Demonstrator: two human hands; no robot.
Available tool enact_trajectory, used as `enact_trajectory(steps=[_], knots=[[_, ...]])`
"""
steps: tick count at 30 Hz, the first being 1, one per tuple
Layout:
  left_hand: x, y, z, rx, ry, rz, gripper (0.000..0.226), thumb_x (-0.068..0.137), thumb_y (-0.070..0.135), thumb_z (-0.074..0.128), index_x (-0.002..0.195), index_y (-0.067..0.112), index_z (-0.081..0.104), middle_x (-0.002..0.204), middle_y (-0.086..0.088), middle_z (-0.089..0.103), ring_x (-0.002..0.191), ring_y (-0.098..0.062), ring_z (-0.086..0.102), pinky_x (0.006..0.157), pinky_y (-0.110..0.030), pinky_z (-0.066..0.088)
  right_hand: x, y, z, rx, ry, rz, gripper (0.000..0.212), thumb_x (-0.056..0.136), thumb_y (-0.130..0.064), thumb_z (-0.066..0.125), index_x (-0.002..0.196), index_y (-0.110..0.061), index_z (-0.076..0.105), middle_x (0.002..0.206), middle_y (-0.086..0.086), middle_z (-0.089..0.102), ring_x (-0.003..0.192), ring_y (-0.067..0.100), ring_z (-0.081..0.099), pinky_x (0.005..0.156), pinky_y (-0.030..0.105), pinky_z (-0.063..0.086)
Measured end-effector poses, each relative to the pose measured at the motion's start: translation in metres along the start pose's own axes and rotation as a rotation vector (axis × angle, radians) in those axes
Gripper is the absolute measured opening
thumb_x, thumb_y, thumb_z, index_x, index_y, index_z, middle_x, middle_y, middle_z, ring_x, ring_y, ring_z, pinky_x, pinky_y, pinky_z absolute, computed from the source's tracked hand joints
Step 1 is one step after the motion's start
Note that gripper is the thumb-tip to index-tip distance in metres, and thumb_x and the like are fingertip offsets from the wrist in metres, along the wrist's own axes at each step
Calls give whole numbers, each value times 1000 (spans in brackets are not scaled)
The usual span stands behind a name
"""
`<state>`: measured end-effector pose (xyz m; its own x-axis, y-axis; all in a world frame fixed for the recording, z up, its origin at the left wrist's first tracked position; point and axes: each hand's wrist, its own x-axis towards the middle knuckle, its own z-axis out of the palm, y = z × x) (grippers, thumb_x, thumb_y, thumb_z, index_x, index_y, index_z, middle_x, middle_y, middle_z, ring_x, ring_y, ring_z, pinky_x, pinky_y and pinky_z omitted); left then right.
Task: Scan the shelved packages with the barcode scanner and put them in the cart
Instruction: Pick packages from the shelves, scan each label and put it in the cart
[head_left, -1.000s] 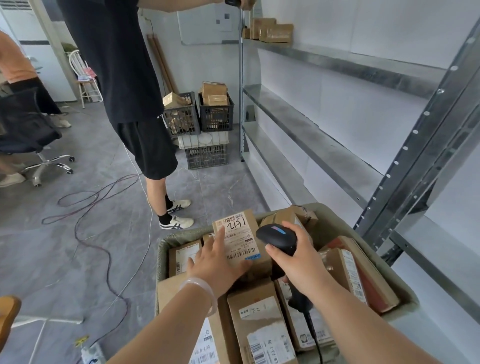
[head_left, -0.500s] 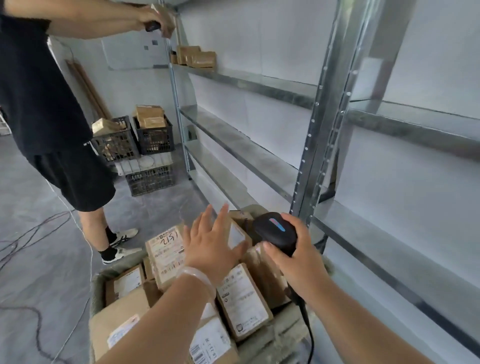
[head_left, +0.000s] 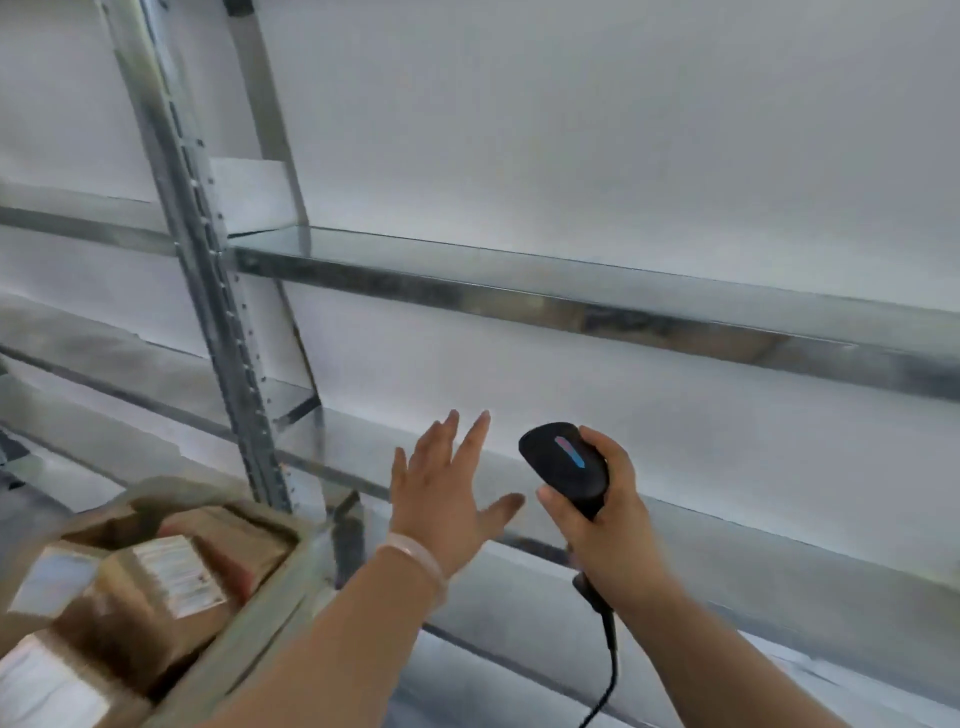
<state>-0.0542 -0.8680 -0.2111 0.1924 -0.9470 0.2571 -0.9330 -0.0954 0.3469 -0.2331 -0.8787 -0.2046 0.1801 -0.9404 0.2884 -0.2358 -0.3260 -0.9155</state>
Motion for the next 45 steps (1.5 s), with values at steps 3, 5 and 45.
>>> enact_trajectory(steps=[3, 5, 45], knots=[[9, 77, 34, -45, -31, 132, 92, 86, 73, 46, 152, 45, -11, 166, 6, -7, 152, -17, -6, 123, -48, 1, -12, 17, -77, -43, 152, 33, 63, 84, -24, 75, 121, -57, 35, 110, -38, 53, 99, 1, 62, 78, 27, 56], [11, 125, 51, -67, -51, 219, 92, 86, 74, 45, 152, 45, -11, 166, 6, -6, 152, -17, -5, 123, -48, 2, -21, 22, -122, -76, 243, 53, 62, 84, -23, 75, 124, -50, 36, 110, -35, 53, 93, 8, 63, 78, 34, 59], [14, 648, 64, -455, -130, 833, 80, 87, 72, 40, 153, 44, 5, 165, 2, 12, 151, -21, 10, 121, -48, 14, -126, -37, -582, -492, 1026, 1, 58, 85, -33, 72, 125, -51, 35, 115, -18, 53, 105, 15, 59, 88, 38, 54]])
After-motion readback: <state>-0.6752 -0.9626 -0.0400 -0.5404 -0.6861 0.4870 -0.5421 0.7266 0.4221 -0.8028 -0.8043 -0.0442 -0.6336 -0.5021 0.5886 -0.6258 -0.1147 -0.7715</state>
